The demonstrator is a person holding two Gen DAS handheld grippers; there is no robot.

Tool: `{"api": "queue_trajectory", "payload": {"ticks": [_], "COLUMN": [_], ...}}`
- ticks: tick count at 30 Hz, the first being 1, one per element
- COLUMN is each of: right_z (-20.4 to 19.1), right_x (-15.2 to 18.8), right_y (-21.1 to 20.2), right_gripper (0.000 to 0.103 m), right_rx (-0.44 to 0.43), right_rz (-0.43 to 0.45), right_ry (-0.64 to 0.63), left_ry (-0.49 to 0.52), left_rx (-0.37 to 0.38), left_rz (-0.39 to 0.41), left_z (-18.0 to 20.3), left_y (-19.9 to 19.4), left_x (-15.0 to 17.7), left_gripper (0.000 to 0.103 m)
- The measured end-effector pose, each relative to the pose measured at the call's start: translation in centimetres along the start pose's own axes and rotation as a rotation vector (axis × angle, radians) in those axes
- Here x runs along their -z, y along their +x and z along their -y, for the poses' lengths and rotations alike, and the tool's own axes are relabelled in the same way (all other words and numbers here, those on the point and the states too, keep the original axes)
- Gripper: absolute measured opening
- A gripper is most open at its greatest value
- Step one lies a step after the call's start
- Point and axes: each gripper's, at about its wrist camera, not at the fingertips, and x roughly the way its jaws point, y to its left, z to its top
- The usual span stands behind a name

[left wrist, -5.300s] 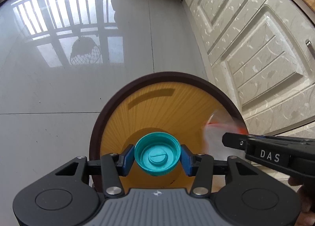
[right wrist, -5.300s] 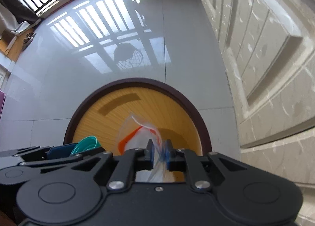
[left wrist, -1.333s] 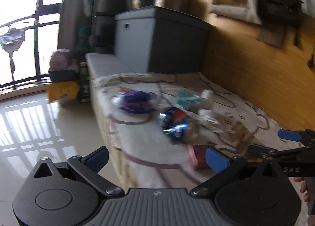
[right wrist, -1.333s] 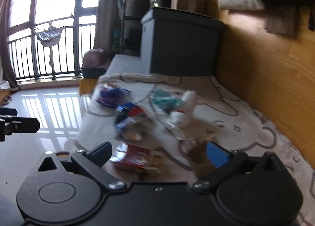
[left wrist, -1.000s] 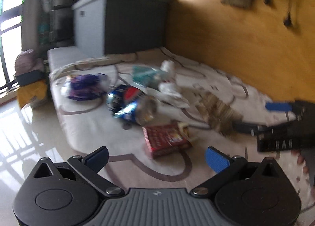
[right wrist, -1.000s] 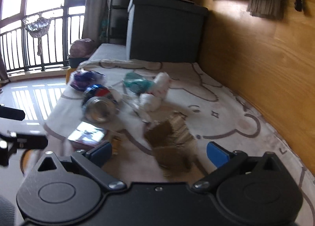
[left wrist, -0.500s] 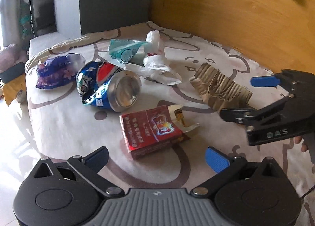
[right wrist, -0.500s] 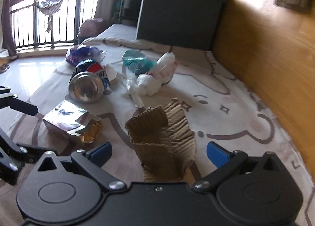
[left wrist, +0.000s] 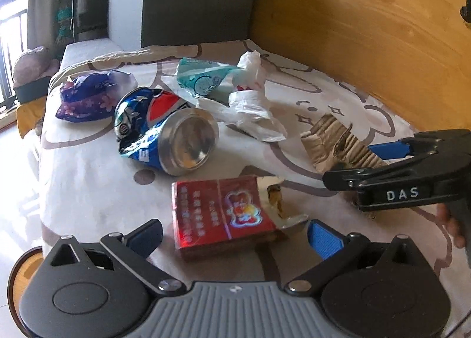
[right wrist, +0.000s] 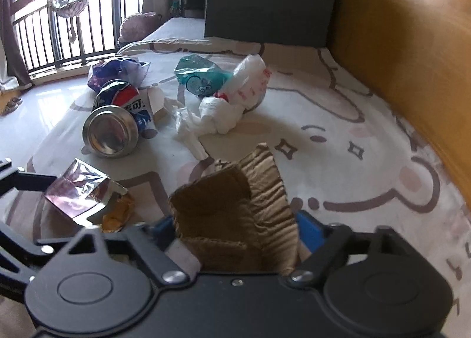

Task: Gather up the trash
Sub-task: 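Grasp the red cigarette pack with the left tool while the right tool grasps the cardboard piece, then lift the red pack and cardboard piece and carry them toward the wastebasket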

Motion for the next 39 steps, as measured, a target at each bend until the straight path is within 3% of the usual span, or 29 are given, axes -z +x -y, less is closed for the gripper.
{"api": "queue_trajectory", "payload": {"ticks": [5, 8, 11, 21, 28, 32, 39], "right_z": [0.5, 0.3, 0.1, -1.4, -3.0, -4.3, -5.2], "right_x": [-0.2, -0.3, 0.0, 1.4, 2.1, 2.9, 4.2], "right_y": [-1.0, -1.6, -2.3, -4.7, -6.6, -7.5, -7.1], "right_gripper": [0.058, 0.051, 0.048, 0.045, 0.045, 0.045, 0.046], "right_rx": [-0.007, -0.007, -0.008, -0.011, -0.011, -0.027, -0.028], "right_rz": [-0.006, -0.015, -0.016, 0.005, 0.012, -0.003, -0.029], "right_ry": [0.046, 0.038, 0.035, 0.065, 0.089, 0.087, 0.107], "left_ry": [0.002, -0.023, -0.047, -0.056, -0.01, 0.057, 0.081], "left_rx": [-0.027, -0.027, -0.019, 0.026, 0.048, 0.089, 0.101], "left_rz": [0.013, 0.025, 0.037, 0.02, -0.013, -0.073, -0.061], "left_z": [0.4, 0.1, -0.3, -1.1, -1.6, -1.9, -2.2], "left_y": [0.8, 0.9, 0.6, -1.3, -3.3, -3.6, -4.6], "left_x": [-0.2, -0.2, -0.2, 0.0, 0.7, 2.0, 3.0], "left_gripper": [0.103, 0.102, 0.092, 0.084, 0.082, 0.09, 0.099]}}
